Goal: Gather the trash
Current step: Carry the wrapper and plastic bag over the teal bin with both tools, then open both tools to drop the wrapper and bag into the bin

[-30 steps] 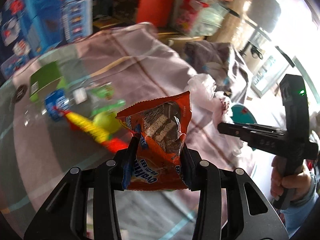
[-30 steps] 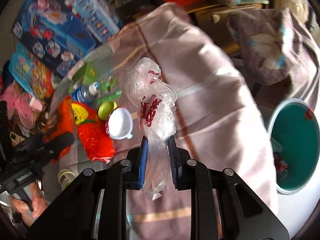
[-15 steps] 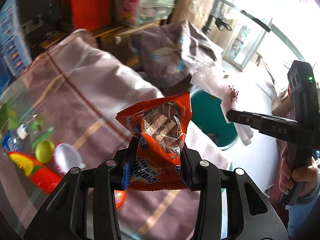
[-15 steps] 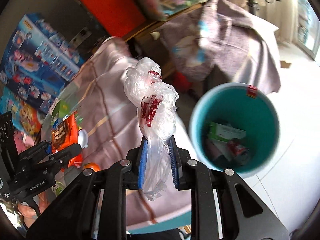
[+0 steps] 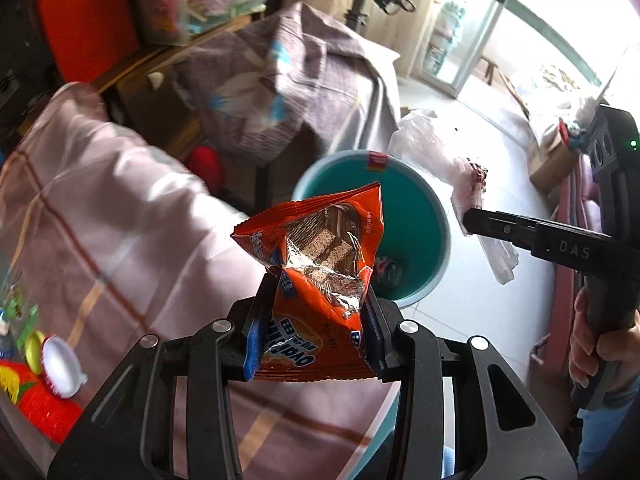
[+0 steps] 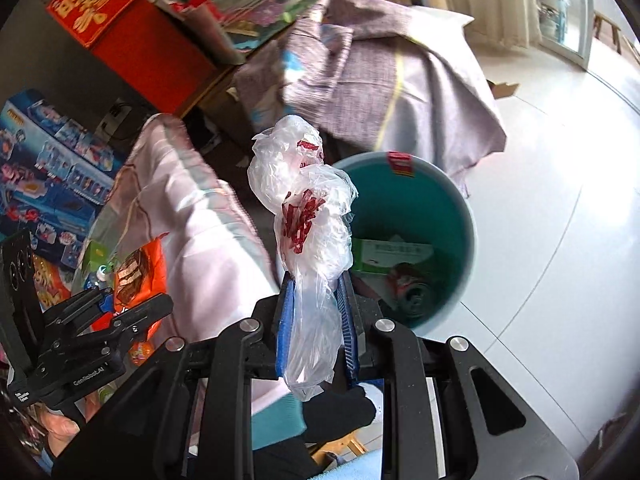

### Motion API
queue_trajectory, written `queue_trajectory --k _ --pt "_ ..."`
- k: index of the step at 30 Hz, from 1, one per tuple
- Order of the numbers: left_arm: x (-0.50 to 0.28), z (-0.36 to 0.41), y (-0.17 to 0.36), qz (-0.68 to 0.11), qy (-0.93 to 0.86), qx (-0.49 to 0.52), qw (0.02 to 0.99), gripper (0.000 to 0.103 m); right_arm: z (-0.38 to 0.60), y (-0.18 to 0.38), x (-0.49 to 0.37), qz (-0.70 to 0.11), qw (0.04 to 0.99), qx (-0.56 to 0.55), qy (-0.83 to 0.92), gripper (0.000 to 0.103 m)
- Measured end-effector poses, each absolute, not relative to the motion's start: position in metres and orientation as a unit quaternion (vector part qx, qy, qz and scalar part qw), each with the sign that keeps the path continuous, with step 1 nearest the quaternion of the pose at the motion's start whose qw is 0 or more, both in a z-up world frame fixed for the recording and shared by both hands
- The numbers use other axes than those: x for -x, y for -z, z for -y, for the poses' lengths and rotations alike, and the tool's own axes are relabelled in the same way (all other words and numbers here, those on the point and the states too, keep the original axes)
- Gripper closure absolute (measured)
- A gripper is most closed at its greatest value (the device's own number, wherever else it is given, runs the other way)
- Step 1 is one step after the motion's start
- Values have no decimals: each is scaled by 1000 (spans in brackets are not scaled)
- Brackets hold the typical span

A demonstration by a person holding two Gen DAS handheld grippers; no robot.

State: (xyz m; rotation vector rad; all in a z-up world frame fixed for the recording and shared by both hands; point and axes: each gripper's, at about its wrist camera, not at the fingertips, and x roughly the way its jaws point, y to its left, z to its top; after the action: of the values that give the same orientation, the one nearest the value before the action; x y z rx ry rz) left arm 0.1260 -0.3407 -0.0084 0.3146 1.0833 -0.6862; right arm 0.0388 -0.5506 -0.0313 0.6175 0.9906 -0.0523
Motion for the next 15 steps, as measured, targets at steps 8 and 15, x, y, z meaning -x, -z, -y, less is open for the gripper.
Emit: queue_trajectory --k 8,15 --pt "-134 385 34 -518 339 -162 769 61 572 50 -39 -482 822 -301 42 82" --pt "-143 413 54 -529 346 -178 754 51 585 63 -42 -491 812 -312 54 82"
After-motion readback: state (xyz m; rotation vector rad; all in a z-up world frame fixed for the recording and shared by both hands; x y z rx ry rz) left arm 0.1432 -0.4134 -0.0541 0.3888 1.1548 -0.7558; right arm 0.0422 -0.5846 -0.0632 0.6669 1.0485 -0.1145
